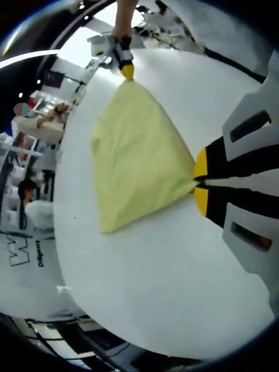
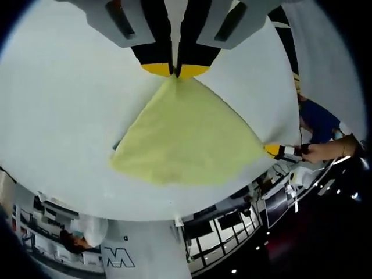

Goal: Fold the garment on the visible template until the final outline fits inside the template.

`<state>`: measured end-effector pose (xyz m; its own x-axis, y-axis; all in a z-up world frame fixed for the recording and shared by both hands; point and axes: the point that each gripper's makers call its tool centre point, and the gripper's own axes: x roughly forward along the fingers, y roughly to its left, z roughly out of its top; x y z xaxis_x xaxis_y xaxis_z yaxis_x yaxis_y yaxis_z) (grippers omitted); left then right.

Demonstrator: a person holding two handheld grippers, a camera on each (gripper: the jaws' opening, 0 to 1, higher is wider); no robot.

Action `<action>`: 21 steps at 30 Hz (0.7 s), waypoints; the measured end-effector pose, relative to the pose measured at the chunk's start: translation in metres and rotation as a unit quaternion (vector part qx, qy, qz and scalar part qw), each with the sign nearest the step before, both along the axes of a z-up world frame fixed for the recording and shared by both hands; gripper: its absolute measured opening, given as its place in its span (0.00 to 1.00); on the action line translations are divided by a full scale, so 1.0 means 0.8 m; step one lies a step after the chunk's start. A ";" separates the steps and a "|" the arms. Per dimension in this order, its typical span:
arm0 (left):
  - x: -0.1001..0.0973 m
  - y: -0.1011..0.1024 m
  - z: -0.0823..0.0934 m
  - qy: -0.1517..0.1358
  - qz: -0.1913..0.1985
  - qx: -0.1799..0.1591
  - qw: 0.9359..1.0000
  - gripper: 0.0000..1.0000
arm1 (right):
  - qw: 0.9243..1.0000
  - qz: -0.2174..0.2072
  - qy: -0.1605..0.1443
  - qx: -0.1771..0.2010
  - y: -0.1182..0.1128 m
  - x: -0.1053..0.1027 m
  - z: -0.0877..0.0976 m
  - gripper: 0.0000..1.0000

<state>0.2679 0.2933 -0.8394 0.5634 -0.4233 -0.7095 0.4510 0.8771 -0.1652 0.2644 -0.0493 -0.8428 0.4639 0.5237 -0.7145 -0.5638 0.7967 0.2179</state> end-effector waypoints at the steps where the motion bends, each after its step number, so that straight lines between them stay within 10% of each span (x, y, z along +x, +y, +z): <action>1: 0.001 0.001 0.001 -0.001 0.002 -0.001 1.000 0.01 | 1.000 -0.003 0.006 -0.001 -0.003 -0.001 -0.001 0.00; 12: -0.003 0.020 0.020 -0.004 0.010 -0.008 1.000 0.05 | 0.999 -0.026 -0.018 0.004 -0.009 -0.006 0.037 0.06; 21: 0.003 0.019 0.094 -0.091 0.025 -0.037 0.995 0.20 | 0.996 -0.054 -0.058 0.047 0.006 -0.008 0.103 0.26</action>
